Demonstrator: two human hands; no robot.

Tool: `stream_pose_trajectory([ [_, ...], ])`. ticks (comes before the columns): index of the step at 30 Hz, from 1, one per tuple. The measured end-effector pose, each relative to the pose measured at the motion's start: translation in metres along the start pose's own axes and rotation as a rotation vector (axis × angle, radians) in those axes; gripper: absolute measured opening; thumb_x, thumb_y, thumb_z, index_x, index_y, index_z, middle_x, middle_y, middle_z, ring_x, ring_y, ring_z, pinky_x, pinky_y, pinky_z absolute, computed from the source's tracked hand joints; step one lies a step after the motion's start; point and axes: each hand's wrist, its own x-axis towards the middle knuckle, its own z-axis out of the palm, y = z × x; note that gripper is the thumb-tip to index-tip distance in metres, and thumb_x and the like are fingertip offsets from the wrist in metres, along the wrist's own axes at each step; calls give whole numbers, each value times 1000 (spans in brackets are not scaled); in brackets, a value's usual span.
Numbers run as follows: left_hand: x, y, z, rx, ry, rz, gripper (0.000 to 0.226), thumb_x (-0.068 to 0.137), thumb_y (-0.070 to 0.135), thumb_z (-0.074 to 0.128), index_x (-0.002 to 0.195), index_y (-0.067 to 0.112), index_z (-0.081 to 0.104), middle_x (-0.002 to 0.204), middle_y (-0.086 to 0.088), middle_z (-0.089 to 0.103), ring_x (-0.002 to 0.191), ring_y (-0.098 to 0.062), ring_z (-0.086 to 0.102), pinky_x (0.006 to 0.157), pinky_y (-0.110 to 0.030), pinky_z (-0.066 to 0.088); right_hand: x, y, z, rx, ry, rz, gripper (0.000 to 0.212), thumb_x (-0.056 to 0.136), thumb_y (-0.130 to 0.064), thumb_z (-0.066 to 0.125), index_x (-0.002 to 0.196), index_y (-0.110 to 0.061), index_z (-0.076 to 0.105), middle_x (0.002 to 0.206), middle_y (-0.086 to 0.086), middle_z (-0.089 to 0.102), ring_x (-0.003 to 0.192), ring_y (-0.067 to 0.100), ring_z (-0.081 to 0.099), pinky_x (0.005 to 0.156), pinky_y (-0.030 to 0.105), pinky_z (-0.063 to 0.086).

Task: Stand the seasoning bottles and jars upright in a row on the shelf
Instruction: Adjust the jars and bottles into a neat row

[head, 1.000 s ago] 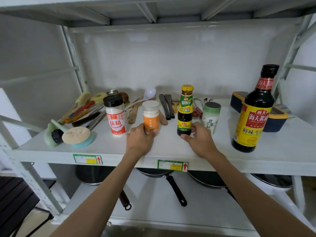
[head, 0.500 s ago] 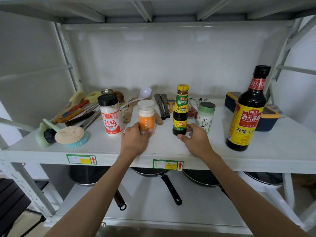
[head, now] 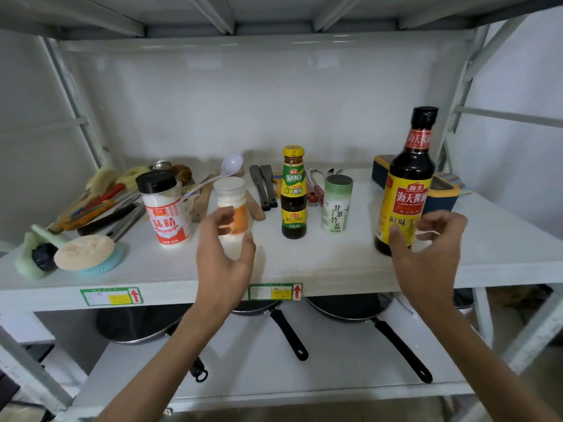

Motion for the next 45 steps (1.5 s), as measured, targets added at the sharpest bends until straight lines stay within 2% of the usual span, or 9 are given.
stream_pose_trajectory([
  [4, -25, 34, 37, -81, -344, -224, 41, 86, 10, 68, 123, 20, 55, 112, 7, 63, 104, -6, 61, 83, -5, 45, 14, 18, 5, -60, -196, 145, 86, 73, -19, 83, 139, -10, 29, 136, 9, 38, 124, 20, 43, 100, 33, 41],
  [6, -29, 50, 63, -89, -478, -341, 51, 86, 12, 69, 132, 19, 50, 118, 8, 59, 108, -7, 58, 77, 2, 41, 19, 25, 12, -49, -251, 181, 86, 74, -17, 83, 141, -12, 28, 136, 9, 43, 121, 23, 49, 96, 33, 44],
  [9, -30, 64, 101, -127, -572, -418, 55, 85, 12, 68, 135, 18, 45, 112, 16, 52, 107, -8, 52, 85, -13, 41, 27, 35, 13, -123, -277, 169, 71, 78, -16, 79, 135, -10, 37, 126, 10, 56, 113, 29, 56, 86, 31, 44],
  [14, -21, 56, 139, -48, -492, -409, 56, 74, 12, 67, 127, 16, 47, 120, -4, 57, 108, -21, 56, 96, -40, 50, 42, 49, 6, -210, -291, 169, 70, 78, -24, 79, 134, -9, 40, 126, 12, 59, 112, 32, 58, 90, 38, 48],
  [19, -9, 44, 157, 2, -396, -367, 59, 71, 16, 64, 127, 9, 46, 121, -10, 56, 109, -26, 56, 93, -45, 51, 69, 57, -8, -277, -325, 231, 70, 78, -28, 80, 133, -10, 40, 125, 12, 57, 112, 32, 56, 87, 36, 46],
  [27, 7, 37, 177, 71, -340, -351, 72, 74, 15, 66, 139, 4, 36, 131, -15, 53, 117, -31, 55, 94, -46, 52, 88, 76, -29, -282, -265, 275, 69, 77, -31, 80, 132, -10, 43, 126, 12, 58, 109, 29, 57, 82, 33, 44],
  [36, 3, 23, 183, 13, -390, -368, 49, 79, 9, 65, 124, 9, 48, 116, -10, 61, 104, -25, 58, 79, -33, 50, 90, 89, -26, -278, -193, 287, 67, 80, -31, 77, 133, -9, 43, 128, 13, 57, 112, 31, 56, 82, 32, 42],
  [41, 2, 24, 179, -13, -400, -352, 46, 79, 8, 66, 122, 10, 50, 113, -7, 62, 100, -22, 59, 75, -28, 46, 87, 92, -29, -182, -112, 312, 110, 71, -28, 86, 151, -13, 12, 148, 12, 33, 134, 27, 41, 104, 38, 39],
  [45, 4, 27, 176, -44, -411, -378, 47, 79, 7, 68, 123, 10, 52, 108, 0, 60, 94, -16, 56, 74, -24, 43, 80, 81, -26, -218, 20, 228, 99, 67, -31, 88, 140, -10, 24, 137, 15, 31, 129, 28, 34, 107, 44, 35],
])
